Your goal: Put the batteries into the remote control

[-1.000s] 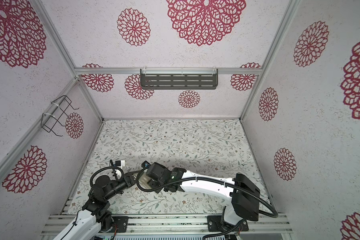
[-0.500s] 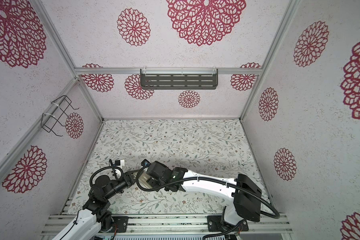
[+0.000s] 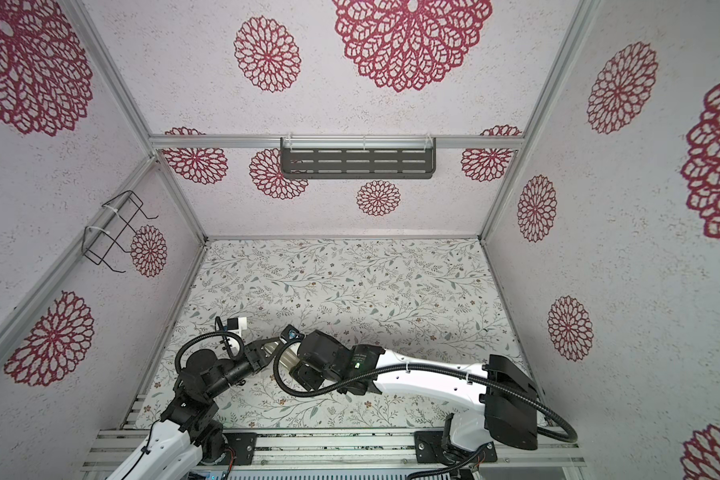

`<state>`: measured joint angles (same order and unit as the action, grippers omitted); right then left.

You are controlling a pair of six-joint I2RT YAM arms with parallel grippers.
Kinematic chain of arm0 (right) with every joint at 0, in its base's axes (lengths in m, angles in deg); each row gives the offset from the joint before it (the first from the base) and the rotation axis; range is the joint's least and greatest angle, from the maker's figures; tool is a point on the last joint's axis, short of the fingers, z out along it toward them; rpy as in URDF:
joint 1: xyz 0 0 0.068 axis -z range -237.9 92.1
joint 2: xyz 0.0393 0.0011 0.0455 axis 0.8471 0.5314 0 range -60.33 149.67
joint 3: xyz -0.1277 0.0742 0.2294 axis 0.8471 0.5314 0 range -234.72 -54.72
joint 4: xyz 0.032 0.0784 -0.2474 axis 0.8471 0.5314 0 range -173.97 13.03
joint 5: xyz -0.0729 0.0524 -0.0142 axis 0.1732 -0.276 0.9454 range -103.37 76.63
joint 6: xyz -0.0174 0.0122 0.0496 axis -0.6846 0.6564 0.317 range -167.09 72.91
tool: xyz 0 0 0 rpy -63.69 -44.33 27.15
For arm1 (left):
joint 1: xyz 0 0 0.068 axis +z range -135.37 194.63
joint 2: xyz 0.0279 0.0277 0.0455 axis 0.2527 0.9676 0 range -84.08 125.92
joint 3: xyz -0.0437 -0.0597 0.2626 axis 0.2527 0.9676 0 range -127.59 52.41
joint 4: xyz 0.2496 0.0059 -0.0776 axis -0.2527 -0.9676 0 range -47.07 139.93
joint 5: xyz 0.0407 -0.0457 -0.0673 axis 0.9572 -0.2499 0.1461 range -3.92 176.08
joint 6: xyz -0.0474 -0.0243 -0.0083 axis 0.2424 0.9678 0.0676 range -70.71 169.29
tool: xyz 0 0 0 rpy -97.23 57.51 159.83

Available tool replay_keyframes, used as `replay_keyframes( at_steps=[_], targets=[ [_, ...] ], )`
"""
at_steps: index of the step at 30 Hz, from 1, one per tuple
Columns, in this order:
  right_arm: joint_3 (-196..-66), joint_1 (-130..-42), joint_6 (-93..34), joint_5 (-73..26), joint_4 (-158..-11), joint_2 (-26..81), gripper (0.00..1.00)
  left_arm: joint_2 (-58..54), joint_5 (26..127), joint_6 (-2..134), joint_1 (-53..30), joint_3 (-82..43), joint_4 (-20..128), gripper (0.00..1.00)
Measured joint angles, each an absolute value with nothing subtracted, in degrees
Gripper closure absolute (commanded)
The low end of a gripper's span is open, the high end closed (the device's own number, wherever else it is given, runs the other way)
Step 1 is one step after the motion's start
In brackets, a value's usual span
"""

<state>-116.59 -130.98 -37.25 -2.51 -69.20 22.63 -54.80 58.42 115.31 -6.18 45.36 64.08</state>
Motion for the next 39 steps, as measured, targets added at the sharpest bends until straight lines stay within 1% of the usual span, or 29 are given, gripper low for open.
replay_keyframes(
  at_steps=[9, 23, 31, 39],
  targets=[
    [-116.28, -131.09, -37.62, -2.6, -71.41, 24.03, 0.24, -54.8, 58.38, 116.12, -5.97, 45.36, 64.24, 1.0],
    [-113.42, -131.09, -39.19, -2.54, -73.86, 25.41, 0.3, -54.02, 58.25, 118.0, -5.13, 45.36, 66.77, 1.0],
    [-113.35, -131.26, -40.07, -2.6, -75.08, 25.41, 0.47, -53.56, 58.31, 118.22, -4.89, 45.36, 67.71, 1.0],
    [-113.27, -131.24, -40.05, -2.62, -75.59, 25.41, 0.78, -53.29, 58.31, 118.35, -4.54, 45.36, 68.02, 1.0]
  ],
)
